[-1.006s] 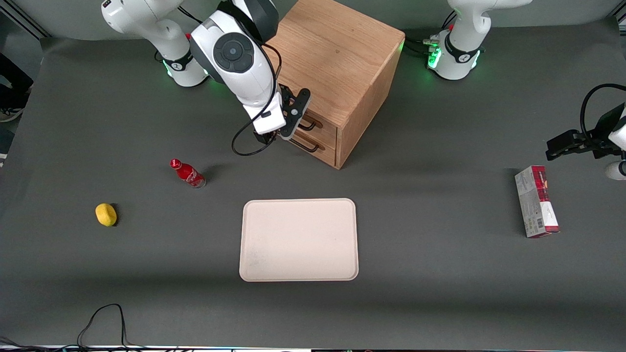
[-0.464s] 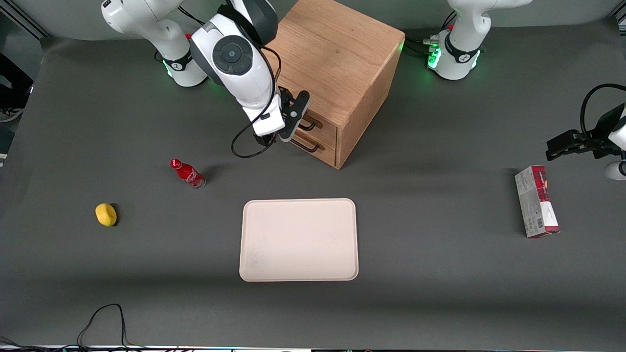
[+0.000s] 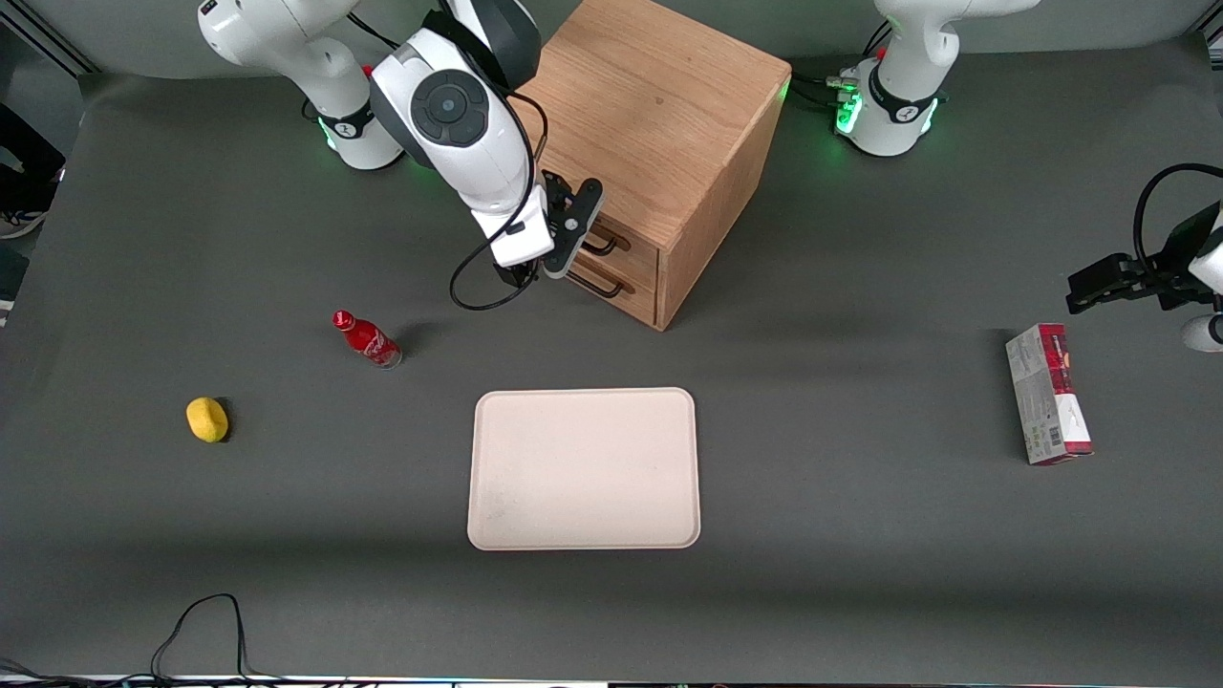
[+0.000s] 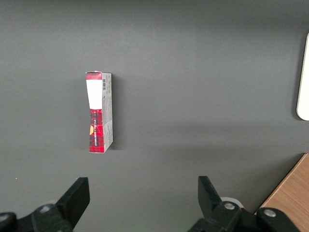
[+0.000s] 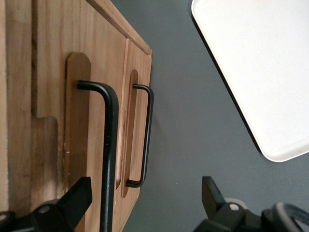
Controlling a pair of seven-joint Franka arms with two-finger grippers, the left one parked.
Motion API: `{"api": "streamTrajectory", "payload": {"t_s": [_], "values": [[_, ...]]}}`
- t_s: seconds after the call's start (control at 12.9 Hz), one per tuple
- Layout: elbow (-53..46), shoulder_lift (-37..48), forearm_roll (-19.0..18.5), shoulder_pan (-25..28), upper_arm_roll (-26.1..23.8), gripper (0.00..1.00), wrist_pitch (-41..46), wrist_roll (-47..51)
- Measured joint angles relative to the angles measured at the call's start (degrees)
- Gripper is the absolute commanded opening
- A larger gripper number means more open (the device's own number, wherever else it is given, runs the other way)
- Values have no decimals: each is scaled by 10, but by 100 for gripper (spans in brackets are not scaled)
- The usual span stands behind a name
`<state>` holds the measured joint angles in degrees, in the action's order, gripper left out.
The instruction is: Open upper drawer
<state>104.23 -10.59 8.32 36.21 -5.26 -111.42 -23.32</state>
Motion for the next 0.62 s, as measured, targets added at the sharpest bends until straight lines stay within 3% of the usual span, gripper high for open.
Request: {"api": "streamTrajectory", "payload": {"t_s": [0.62], "values": [[16, -15, 0, -1, 3, 100, -18, 0]]}}
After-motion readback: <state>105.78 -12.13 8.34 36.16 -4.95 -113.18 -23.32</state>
